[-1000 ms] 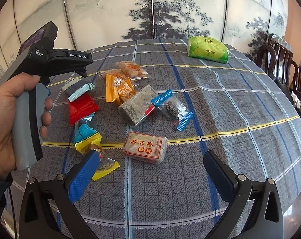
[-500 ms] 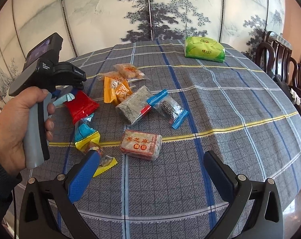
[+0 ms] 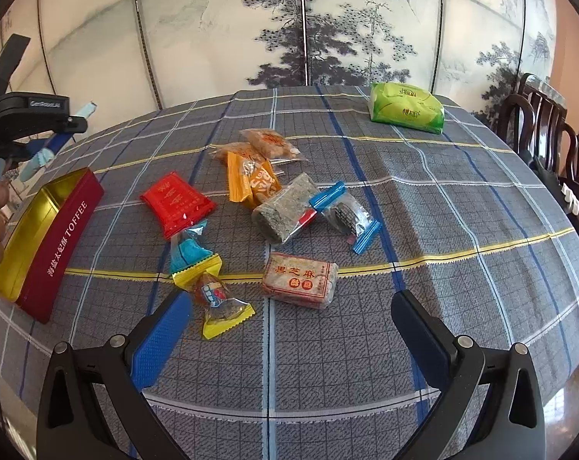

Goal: Organize snacks
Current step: 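Carry the package over the gold tin and open the left gripper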

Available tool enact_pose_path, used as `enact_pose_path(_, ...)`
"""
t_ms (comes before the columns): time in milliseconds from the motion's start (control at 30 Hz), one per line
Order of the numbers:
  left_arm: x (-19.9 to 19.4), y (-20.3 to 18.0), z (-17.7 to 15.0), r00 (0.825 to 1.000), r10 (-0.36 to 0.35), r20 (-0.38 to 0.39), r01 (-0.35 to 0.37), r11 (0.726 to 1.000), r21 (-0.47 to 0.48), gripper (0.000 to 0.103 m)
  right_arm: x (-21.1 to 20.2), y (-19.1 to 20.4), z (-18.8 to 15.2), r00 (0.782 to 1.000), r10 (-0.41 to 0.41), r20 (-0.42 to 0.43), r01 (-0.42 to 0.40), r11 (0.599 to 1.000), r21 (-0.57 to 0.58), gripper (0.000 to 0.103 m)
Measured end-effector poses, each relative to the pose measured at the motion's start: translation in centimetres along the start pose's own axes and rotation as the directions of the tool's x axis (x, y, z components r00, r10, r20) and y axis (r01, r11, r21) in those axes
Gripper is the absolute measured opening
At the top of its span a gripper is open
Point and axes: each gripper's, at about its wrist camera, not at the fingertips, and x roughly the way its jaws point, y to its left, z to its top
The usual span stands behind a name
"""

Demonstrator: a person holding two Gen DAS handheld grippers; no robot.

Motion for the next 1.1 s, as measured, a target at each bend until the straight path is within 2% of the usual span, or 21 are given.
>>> enact_pose_path(233, -0.5, 7.6, -0.4, 0.997, 0.078, -0.018, -0.078, 0.997, 0.018, 0.045, 0.0, 1.3, -0.3, 1.0, 0.01, -0.014, -0.011, 1.0, -0.026, 0.103)
enact_pose_path(367, 0.4, 9.8, -1.8, 0.992, 0.11, -0.054, -0.107, 0.993, 0.052, 0.045, 0.0, 1.7, -0.4, 1.0, 0.009, -0.017, -0.009, 0.999, -0.041, 0.103)
enact_pose_path(633, 3.3, 10.1, -4.6, 0.983, 0.121, -0.14, -0.102, 0.985, 0.14, 0.046, 0.2, 2.1, -0.7, 0.999, 0.019, -0.037, -0.021, 0.998, -0.052, 0.103)
enact_pose_path(867, 6.5, 11.0, -5.9, 0.964, 0.119, -0.239, -0.095, 0.99, 0.107, 0.046, 0.3, 2.3, -0.8, 0.999, 0.017, -0.04, -0.019, 0.998, -0.067, 0.103)
enact_pose_path(1100, 7.5, 11.6, -5.8, 0.949, 0.127, -0.288, -0.109, 0.991, 0.08, 0.046, 0.8, 2.0, -0.9, 0.998, 0.025, -0.057, -0.028, 0.998, -0.054, 0.103)
